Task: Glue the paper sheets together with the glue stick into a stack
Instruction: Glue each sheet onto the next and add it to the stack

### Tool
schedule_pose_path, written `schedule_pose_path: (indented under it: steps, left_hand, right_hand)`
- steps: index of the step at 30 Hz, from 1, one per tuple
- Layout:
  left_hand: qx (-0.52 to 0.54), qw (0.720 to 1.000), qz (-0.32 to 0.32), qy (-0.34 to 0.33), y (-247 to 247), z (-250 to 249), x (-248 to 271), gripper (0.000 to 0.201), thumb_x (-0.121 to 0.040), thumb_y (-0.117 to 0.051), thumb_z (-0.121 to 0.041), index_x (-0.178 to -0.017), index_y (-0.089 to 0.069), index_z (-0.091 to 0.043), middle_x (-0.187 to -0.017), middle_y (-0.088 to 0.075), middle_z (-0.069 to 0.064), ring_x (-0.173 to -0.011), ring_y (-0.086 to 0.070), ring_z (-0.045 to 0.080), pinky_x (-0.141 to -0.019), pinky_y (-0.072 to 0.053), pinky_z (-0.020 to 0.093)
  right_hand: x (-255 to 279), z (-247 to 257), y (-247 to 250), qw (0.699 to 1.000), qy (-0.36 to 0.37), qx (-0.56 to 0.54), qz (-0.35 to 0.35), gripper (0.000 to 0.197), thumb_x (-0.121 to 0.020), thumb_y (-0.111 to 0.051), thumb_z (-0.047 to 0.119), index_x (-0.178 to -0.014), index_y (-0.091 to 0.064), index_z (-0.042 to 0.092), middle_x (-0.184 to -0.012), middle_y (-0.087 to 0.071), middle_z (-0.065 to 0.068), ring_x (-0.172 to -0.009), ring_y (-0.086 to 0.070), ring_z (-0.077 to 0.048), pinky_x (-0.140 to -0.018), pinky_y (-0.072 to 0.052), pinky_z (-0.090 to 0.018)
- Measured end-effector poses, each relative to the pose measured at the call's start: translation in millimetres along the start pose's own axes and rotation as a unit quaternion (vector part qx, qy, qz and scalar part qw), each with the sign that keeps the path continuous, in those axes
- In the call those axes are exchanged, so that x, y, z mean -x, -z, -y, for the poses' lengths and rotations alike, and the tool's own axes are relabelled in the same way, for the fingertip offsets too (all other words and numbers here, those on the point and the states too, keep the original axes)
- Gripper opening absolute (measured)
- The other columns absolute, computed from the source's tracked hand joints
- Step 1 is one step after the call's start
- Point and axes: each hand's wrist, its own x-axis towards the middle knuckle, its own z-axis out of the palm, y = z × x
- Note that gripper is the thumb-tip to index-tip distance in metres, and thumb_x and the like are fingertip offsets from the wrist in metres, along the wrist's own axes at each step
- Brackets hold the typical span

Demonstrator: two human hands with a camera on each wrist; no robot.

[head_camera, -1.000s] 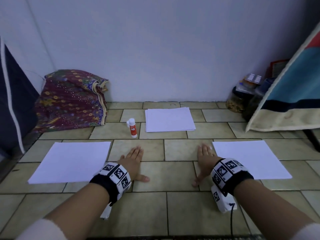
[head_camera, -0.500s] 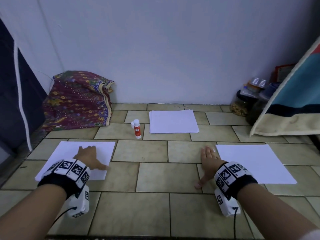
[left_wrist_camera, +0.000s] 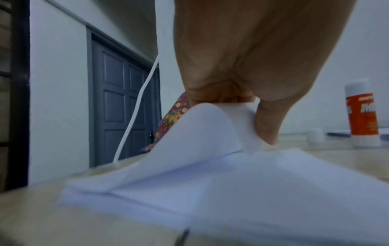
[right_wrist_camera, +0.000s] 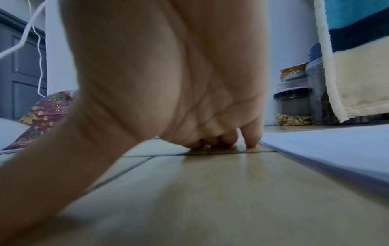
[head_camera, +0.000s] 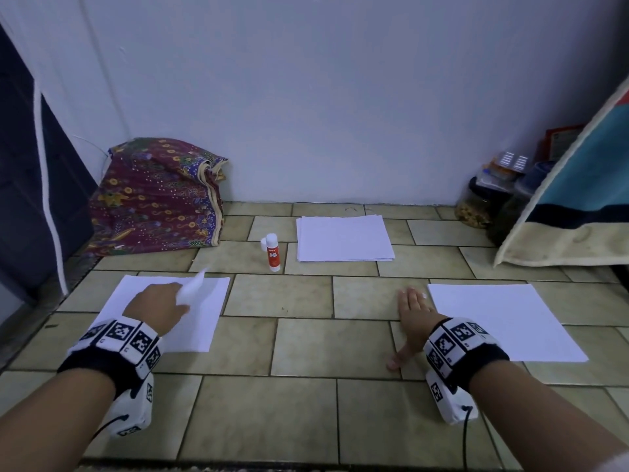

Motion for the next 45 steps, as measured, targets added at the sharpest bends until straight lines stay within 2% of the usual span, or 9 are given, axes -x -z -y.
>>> schedule_pose_path:
  steps: [4, 7, 15, 22, 25, 28, 31, 33, 45]
  left_hand:
    - [-0.029, 0.991, -0.123, -0.048, 30, -29, 15, 0.027, -0.095, -0.050, -0.025, -0.111, -0.058, -0.005, -0.087, -0.060, 0.006, -0.076, -0.055, 0.023, -0.067, -0.046, 0.031]
    - [-0.081, 0.981, -0.140, -0.107, 48, -79, 42, 0.023, -0.093, -0.049, -0.025, -0.108, -0.054, -0.008, -0.093, -0.063, 0.005, -0.076, -0.056, 0.021, -0.063, -0.038, 0.026]
    - [-0.046, 0.971, 0.004, -0.234, -6, -206, 82, 0.027, -0.095, -0.046, -0.017, -0.120, -0.051, -0.007, -0.121, -0.058, 0.009, -0.108, -0.057, 0.026, -0.073, -0.032, 0.025]
    - [-0.100, 0.954, 0.093, -0.268, -14, -219, 74, 0.065, -0.092, -0.038, -0.065, -0.121, -0.054, -0.009, -0.122, -0.054, 0.009, -0.112, -0.050, 0.028, -0.083, -0.039, 0.034]
    - [-0.116, 0.930, 0.127, -0.325, -10, -200, 58, 0.050, -0.098, -0.049, -0.017, -0.145, -0.034, -0.013, -0.146, -0.032, 0.010, -0.129, -0.033, 0.029, -0.098, -0.042, 0.039]
    - [-0.104, 0.916, 0.132, -0.364, -13, -182, 45, 0.070, -0.093, -0.052, -0.003, -0.152, -0.021, -0.024, -0.154, -0.018, 0.005, -0.137, -0.022, 0.024, -0.105, -0.038, 0.038]
    - [-0.084, 0.927, 0.133, -0.340, -14, -175, 40, 0.074, -0.093, -0.059, -0.018, -0.152, -0.018, -0.031, -0.159, -0.003, 0.004, -0.145, -0.001, 0.028, -0.115, -0.024, 0.049]
    - [-0.074, 0.940, 0.159, -0.291, -13, -172, 37, 0.080, -0.093, -0.061, -0.029, -0.154, -0.010, -0.031, -0.160, 0.011, 0.003, -0.145, 0.015, 0.037, -0.112, -0.010, 0.065]
    - [-0.070, 0.947, 0.211, -0.234, -27, -164, 22, 0.087, -0.090, -0.057, -0.051, -0.150, 0.006, -0.043, -0.160, 0.019, -0.005, -0.143, 0.017, 0.044, -0.106, -0.013, 0.073]
  right_hand:
    - [-1, 1, 0, 1.000, -0.004, 0.005, 0.005, 0.148, -0.060, -0.080, 0.060, -0.145, 0.027, 0.003, -0.155, 0.027, -0.014, -0.145, 0.020, -0.032, -0.120, -0.004, -0.043]
    - [-1, 1, 1, 1.000, -0.007, 0.007, 0.005, 0.148, -0.060, -0.080, 0.060, -0.145, 0.027, 0.003, -0.155, 0.027, -0.015, -0.145, 0.020, -0.032, -0.120, -0.004, -0.044]
    - [-1, 1, 0, 1.000, 0.001, -0.010, -0.002, 0.149, -0.059, -0.081, 0.060, -0.144, 0.028, 0.003, -0.155, 0.029, -0.014, -0.144, 0.020, -0.031, -0.120, -0.003, -0.042]
    - [-4, -4, 2, 1.000, 0.009, -0.020, -0.001, 0.148, -0.058, -0.082, 0.059, -0.146, 0.024, 0.002, -0.156, 0.025, -0.014, -0.145, 0.018, -0.031, -0.120, -0.006, -0.042]
    - [-7, -4, 14, 0.999, 0.017, -0.047, -0.015, 0.131, -0.060, -0.078, 0.062, -0.149, -0.008, -0.002, -0.157, -0.010, -0.016, -0.145, -0.013, -0.032, -0.116, -0.025, -0.039]
    - [-12, 0, 33, 0.995, 0.027, -0.062, -0.069, 0.057, -0.074, -0.072, 0.057, -0.092, -0.055, 0.006, -0.099, -0.056, -0.004, -0.089, -0.055, -0.016, -0.071, -0.045, -0.024]
    - [-20, 12, 50, 0.969, 0.034, -0.159, -0.189, 0.019, -0.086, -0.064, 0.008, -0.103, -0.062, 0.003, -0.103, -0.061, -0.006, -0.094, -0.060, -0.021, -0.078, -0.050, -0.027]
    - [-27, 27, 58, 0.929, 0.075, -0.262, -0.248, 0.031, -0.084, -0.051, -0.009, -0.108, -0.065, 0.006, -0.097, -0.062, -0.005, -0.090, -0.059, -0.019, -0.076, -0.049, -0.025]
    - [-69, 144, 86, 0.912, 0.219, -0.312, -0.150, 0.042, -0.071, -0.078, 0.001, -0.109, -0.066, 0.015, -0.089, -0.062, 0.001, -0.080, -0.057, -0.010, -0.061, -0.045, -0.017]
